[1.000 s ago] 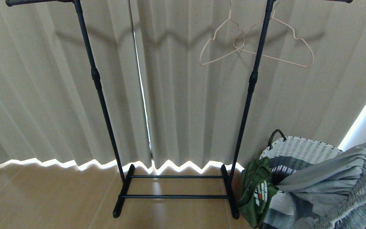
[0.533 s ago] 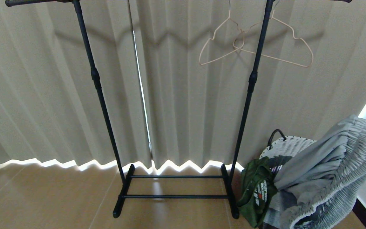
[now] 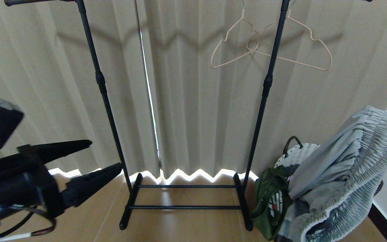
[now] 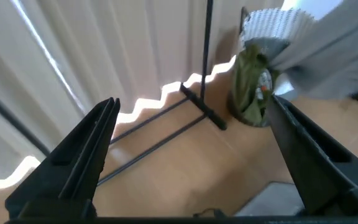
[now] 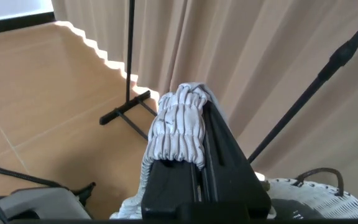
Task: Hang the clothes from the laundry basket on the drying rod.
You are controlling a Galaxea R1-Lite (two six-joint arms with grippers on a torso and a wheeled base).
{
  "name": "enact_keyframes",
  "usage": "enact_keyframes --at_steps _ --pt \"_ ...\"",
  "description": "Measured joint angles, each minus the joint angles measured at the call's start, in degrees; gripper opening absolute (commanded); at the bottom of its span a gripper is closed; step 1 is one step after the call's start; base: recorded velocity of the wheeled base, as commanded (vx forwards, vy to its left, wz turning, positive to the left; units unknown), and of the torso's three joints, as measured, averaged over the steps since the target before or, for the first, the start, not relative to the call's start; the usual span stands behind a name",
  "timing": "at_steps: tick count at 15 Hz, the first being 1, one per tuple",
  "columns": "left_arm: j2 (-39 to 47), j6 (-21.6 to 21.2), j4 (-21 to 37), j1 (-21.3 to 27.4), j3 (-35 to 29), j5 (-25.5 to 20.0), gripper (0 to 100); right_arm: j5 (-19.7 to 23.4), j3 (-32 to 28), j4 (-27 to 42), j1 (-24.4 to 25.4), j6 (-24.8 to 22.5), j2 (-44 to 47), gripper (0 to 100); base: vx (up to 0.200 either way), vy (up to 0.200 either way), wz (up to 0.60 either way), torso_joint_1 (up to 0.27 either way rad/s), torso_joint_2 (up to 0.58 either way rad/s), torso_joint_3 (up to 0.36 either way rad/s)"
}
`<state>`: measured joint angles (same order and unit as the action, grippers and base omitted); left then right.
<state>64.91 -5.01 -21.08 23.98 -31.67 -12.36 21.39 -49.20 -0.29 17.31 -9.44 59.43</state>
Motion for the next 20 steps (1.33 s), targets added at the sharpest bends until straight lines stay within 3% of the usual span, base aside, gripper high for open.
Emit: enact_keyframes --at_steps 4,12,15,20 --pt "15.98 7.91 -12.80 16.87 -1.05 10.58 100 -0.02 -1.27 -0.11 3.16 2.57 0.51 0 0.000 0.000 0.00 0.000 0.00 0.000" --pt "31.88 16.14 -19.37 37.64 -5.84 13.29 100 -0.16 -2.83 -4.00 7.74 5.41 2.76 0 0.000 0.000 0.00 0.000 0.00 0.000" --pt "37.18 16.94 -19.94 41.14 -10.67 17.18 100 -0.16 -3.11 -4.19 9.17 5.41 3.46 0 0.000 0.000 0.00 0.000 0.00 0.000" --pt "45.17 21.70 -19.97 41.90 -19.32 23.31 100 -0.22 -3.17 -4.19 9.39 5.42 3.66 0 0.000 0.000 0.00 0.000 0.00 0.000"
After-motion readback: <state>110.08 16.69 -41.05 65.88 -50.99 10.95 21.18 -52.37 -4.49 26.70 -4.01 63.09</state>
